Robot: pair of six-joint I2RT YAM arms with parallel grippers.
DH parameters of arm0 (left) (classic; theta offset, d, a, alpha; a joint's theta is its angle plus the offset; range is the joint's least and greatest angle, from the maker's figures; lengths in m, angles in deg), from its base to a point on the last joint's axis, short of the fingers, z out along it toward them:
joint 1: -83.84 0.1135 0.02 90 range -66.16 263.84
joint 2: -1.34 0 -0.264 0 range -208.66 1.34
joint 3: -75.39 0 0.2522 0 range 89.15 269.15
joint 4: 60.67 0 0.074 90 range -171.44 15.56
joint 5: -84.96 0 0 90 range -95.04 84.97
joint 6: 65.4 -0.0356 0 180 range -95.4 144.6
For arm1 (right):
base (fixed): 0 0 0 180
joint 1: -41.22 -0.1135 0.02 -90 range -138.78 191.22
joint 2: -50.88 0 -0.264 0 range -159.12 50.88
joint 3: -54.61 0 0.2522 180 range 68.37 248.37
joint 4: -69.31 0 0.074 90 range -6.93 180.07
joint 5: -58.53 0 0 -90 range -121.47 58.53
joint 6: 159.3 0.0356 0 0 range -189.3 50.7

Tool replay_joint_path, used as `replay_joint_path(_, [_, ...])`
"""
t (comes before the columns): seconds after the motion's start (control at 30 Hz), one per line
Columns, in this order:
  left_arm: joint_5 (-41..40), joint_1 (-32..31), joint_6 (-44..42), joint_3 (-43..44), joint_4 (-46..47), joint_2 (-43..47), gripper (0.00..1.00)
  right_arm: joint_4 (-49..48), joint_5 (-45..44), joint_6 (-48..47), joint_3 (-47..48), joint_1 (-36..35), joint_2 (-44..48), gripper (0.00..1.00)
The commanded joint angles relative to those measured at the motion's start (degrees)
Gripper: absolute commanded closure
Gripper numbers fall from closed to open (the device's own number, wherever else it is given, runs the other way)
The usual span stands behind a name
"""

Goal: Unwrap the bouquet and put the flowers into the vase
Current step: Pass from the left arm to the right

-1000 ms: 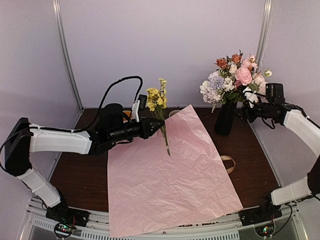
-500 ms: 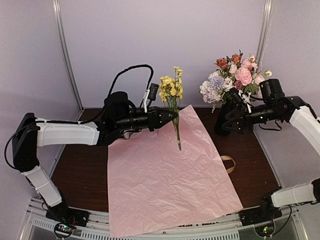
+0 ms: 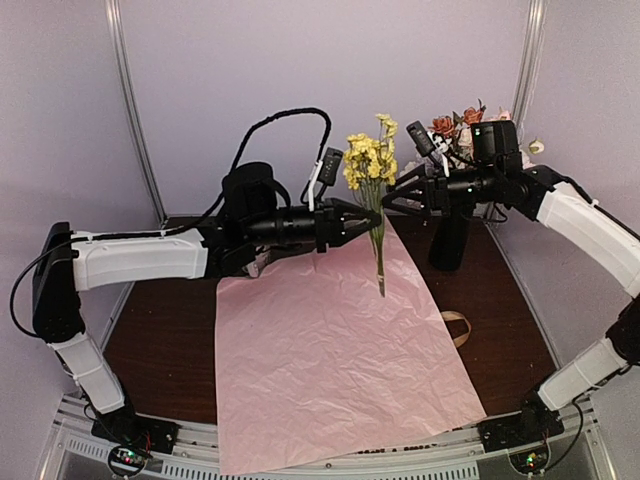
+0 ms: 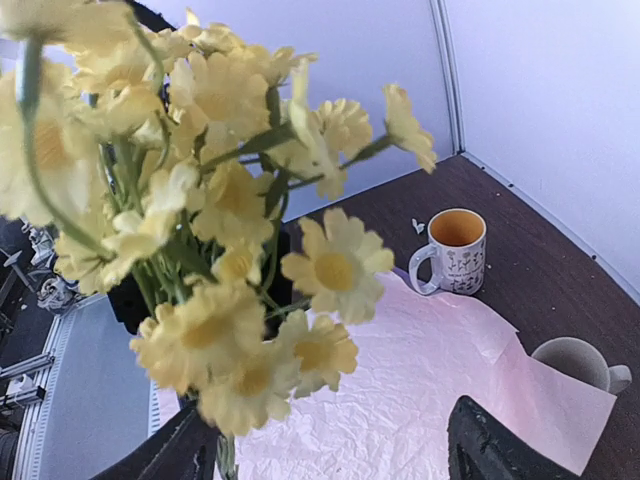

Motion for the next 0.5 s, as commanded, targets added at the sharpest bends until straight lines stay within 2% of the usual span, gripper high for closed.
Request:
replay_joint_path(0.0, [-2.36,-0.2,-2.62,2.86,-4.16,-1.26,1.0,-3.84,1.66,4.94,2.4,-2.49,-0.81,0.21])
replay_joint_path(0.17, [-3.4,-0.2,-3.2,3.73,-6.0,-1.38,1.0,-7.98,3.22,8.09,0.31,-3.42,0.54,0.26])
replay_joint_path(0.47, [-4.92,-0.2,-2.9,3.69,-7.18,-1.37,1.0,-5.75,4.5,8.6,0.57,-4.77,-1.28,0.41])
